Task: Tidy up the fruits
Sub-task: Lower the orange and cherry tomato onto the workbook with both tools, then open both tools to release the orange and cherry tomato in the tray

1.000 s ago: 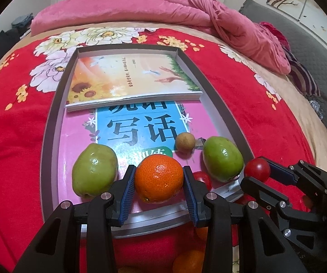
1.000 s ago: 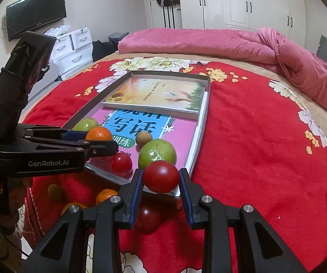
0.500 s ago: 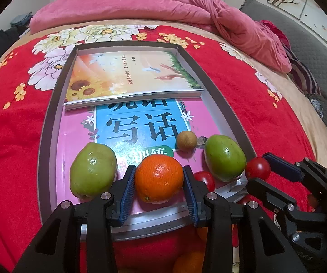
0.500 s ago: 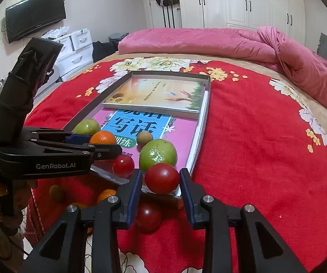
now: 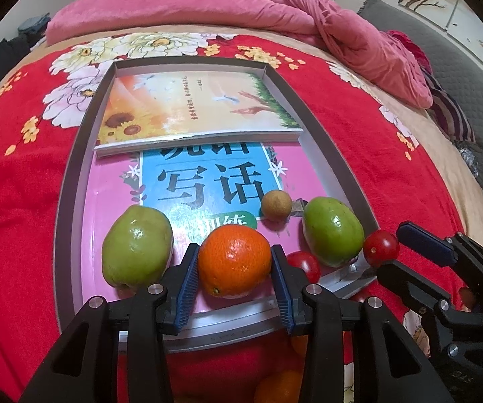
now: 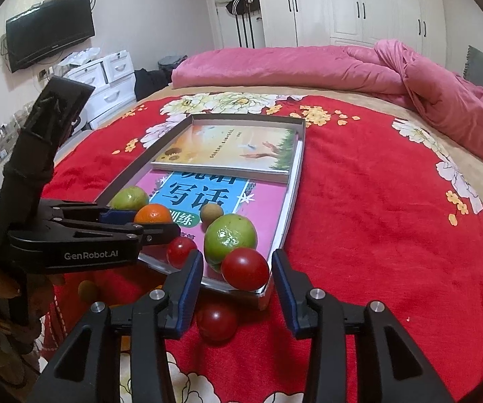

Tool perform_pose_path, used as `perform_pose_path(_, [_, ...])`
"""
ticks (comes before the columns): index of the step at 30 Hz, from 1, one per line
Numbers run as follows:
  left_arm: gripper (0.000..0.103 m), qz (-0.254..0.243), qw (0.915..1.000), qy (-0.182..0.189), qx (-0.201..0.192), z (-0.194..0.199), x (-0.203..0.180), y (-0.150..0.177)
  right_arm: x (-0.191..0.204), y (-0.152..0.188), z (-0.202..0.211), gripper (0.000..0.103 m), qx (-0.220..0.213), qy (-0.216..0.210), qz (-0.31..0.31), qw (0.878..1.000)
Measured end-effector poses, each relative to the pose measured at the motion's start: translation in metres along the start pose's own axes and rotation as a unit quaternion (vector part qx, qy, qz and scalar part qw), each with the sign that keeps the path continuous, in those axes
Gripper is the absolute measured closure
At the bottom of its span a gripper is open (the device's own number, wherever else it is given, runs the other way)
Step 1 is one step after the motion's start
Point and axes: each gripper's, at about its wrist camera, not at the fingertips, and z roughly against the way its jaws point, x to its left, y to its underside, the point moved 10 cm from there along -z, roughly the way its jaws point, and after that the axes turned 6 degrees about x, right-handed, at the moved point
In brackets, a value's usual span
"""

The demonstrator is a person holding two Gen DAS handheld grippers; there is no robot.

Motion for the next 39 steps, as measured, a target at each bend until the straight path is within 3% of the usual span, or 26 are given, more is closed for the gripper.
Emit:
perform_pose_path(19, [0.054, 0.010, 0.9999, 0.009, -0.005, 0.004, 0.000, 0.001, 0.002, 0.000, 0.001, 0.057, -0.001, 0.002, 0.008, 1.000])
perform_pose_path(23, [0.054, 0.009, 0.9998, 0.013, -0.008, 0.009, -0.001, 0.001, 0.002, -0.001, 0.001, 0.050, -0.003, 0.006, 0.008, 1.000])
perform_pose_path(39, [0.045, 0.011, 0.9995, 0.020, -0.021, 0.023, -0.005, -0.003, 0.000, -0.002, 0.004, 0.044, -0.008, 0.015, 0.006, 1.000])
